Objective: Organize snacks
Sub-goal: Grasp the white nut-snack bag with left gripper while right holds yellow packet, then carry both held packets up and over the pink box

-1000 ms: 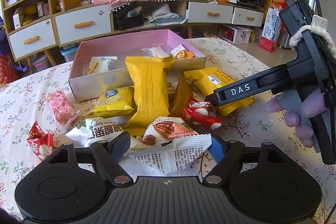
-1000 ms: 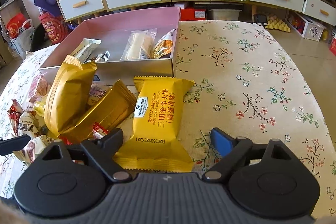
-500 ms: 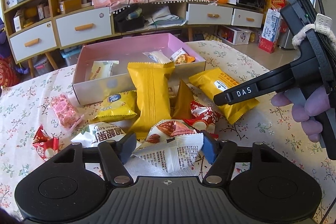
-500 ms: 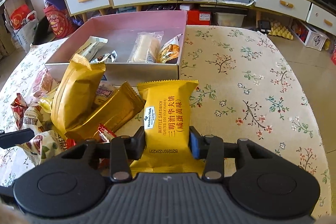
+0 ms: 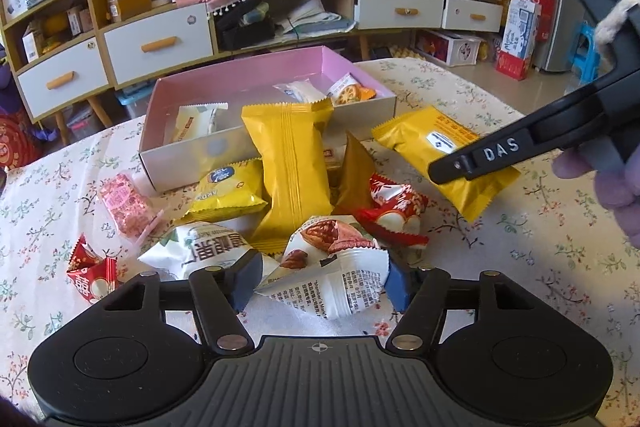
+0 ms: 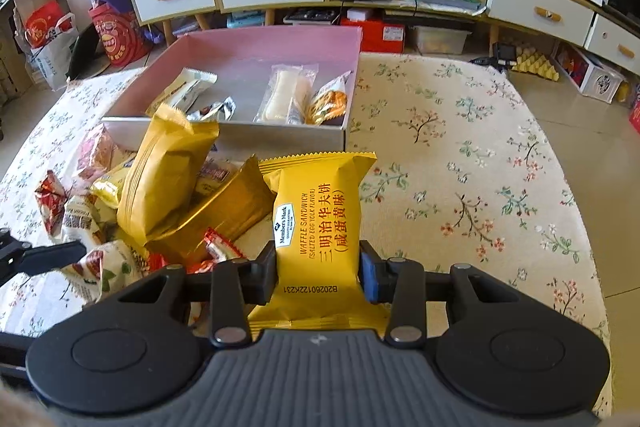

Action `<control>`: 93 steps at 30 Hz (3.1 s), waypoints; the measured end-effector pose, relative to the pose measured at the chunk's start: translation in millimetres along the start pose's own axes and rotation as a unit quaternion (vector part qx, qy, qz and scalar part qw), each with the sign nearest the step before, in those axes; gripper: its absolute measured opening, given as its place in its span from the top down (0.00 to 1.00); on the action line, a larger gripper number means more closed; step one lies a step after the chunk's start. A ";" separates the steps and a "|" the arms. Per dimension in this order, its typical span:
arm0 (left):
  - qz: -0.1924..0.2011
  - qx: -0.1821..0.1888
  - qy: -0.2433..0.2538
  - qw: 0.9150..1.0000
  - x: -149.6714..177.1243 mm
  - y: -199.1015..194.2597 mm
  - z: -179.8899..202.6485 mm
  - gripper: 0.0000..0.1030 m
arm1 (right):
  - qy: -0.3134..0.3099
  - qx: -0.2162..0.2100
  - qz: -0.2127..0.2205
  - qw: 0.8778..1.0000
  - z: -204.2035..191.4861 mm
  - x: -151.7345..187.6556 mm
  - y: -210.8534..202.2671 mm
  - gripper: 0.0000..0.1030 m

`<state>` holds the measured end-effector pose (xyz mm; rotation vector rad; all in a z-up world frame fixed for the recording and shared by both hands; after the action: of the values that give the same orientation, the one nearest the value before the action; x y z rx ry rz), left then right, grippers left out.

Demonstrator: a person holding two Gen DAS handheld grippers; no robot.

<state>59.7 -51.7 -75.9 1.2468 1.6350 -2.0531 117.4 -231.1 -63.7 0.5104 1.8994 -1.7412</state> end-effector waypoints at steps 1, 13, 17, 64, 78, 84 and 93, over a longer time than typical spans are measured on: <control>-0.001 -0.002 0.000 1.000 0.0 1.4 0.0 0.38 | -0.002 0.000 -0.004 1.000 -1.4 1.2 -0.4 0.64; -0.008 -0.005 0.032 0.999 -1.4 2.9 12.7 0.47 | -0.015 -0.001 -0.015 1.000 -7.7 3.5 -5.0 0.64; -0.002 -0.003 0.044 0.999 -3.0 -3.4 18.2 0.48 | -0.018 0.001 -0.005 1.000 -9.0 -0.2 -13.1 0.64; -0.107 0.088 0.060 0.989 14.4 -7.2 34.1 0.29 | -0.045 -0.021 -0.041 0.998 -28.1 16.0 -41.0 0.64; -0.113 0.055 0.075 0.989 14.8 6.6 42.7 0.46 | -0.073 -0.016 -0.064 0.995 -34.0 24.3 -35.2 0.64; -0.110 0.046 0.079 0.990 14.4 2.5 43.3 0.51 | -0.076 -0.013 -0.062 0.995 -34.1 24.0 -35.9 0.64; -0.092 0.038 0.061 0.993 1.2 -13.4 29.9 0.52 | -0.072 -0.016 -0.041 0.996 -34.3 14.4 -44.4 0.65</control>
<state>36.4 -73.0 -67.2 1.3132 1.8031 -2.2065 75.8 -202.8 -35.0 0.2911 1.8674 -1.7456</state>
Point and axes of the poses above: each gripper's, at about its wrist camera, not at the fingertips, and y roughly the way its jaws point, z to its right, x to its underside, the point moved 4 cm from there along y, roughly the way its jaws point, and after that the axes turned 3 degrees about -y, right-handed, at the moved point
